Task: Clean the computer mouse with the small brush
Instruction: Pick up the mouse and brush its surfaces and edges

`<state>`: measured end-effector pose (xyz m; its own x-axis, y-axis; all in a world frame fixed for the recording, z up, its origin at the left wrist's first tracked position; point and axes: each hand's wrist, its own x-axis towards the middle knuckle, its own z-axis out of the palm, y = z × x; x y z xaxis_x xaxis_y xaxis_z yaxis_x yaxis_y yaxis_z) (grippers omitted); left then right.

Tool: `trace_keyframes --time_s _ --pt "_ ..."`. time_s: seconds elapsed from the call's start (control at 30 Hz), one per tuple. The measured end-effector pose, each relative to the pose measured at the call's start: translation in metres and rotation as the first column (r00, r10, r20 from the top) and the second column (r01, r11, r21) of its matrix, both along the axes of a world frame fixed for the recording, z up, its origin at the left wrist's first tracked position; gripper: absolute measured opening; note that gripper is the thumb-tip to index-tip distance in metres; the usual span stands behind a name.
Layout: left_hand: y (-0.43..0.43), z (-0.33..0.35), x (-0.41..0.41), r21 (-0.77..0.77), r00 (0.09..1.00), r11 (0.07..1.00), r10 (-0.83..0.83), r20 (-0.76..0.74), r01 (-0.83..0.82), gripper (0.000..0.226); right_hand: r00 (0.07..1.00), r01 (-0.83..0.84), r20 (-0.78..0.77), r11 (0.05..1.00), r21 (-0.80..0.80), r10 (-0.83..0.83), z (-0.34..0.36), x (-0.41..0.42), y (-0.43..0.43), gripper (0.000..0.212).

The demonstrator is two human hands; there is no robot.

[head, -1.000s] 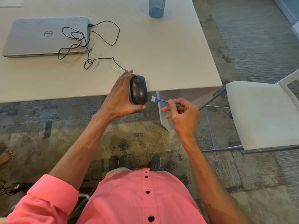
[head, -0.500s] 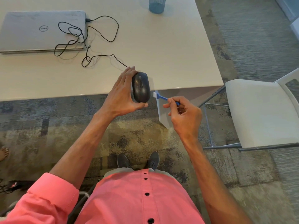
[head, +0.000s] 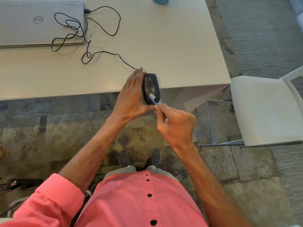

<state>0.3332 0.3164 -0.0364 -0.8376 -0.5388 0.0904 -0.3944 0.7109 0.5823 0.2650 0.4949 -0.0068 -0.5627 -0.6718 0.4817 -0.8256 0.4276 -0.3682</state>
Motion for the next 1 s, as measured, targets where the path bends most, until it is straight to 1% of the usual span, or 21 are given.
trace_keyframes --time_s 0.13,0.23,0.27,0.37,0.43,0.5,0.57,0.63,0.7,0.8,0.9,1.0 --pt "-0.001 0.003 -0.001 0.012 1.0 1.0 -0.003 -0.016 0.004 0.135 0.99 0.015 0.136 0.999 0.042 -0.021 0.002 0.002 -0.004 0.023" --pt "-0.006 0.002 -0.001 -0.004 0.999 1.0 -0.018 -0.026 0.018 0.131 0.975 0.05 0.22 0.998 -0.029 -0.043 0.01 0.0 -0.003 0.02" --pt "-0.007 0.002 0.0 -0.01 0.999 1.0 -0.018 -0.033 0.018 0.13 0.972 0.075 0.227 0.995 -0.059 -0.06 0.014 -0.001 -0.002 0.019" --pt "-0.009 0.004 0.002 -0.013 0.997 1.0 -0.017 -0.072 0.016 0.122 0.975 0.161 0.168 0.984 -0.082 -0.146 0.016 -0.007 -0.002 0.025" --pt "-0.01 0.005 0.001 -0.015 0.996 1.0 -0.006 -0.092 0.004 0.119 0.982 0.18 0.076 0.982 -0.064 -0.175 0.014 -0.01 -0.004 0.021" --pt "-0.011 0.007 0.0 -0.023 0.996 1.0 0.008 -0.094 -0.01 0.119 0.985 0.169 -0.033 0.985 -0.019 -0.17 0.012 -0.007 -0.005 0.016" --pt "-0.012 0.007 0.0 -0.03 0.996 0.999 0.008 -0.093 -0.011 0.117 0.987 0.137 -0.091 0.99 0.016 -0.135 0.011 0.0 -0.006 0.014" --pt "-0.014 0.007 0.0 -0.027 0.996 1.0 -0.002 -0.094 -0.001 0.116 0.993 0.095 -0.072 0.995 0.027 -0.093 0.008 0.005 -0.008 0.015" --pt "-0.017 0.005 0.0 -0.028 0.995 1.0 -0.011 -0.1 0.008 0.117 0.999 0.053 -0.006 0.999 0.015 -0.052 0.006 0.006 -0.01 0.018" --pt "-0.022 0.001 0.0 -0.048 0.994 0.999 -0.013 -0.111 0.008 0.119 0.997 0.036 0.068 0.999 -0.037 -0.033 0.01 0.006 -0.013 0.017" --pt "-0.023 0.001 -0.003 -0.09 0.991 0.996 -0.001 -0.136 -0.011 0.115 0.993 0.113 0.031 0.988 -0.104 -0.111 0.015 -0.002 -0.017 0.015" --pt "-0.022 0.002 -0.006 -0.102 0.987 0.995 0.004 -0.164 -0.02 0.111 0.983 0.182 -0.022 0.978 -0.098 -0.185 0.017 -0.011 -0.024 0.015"
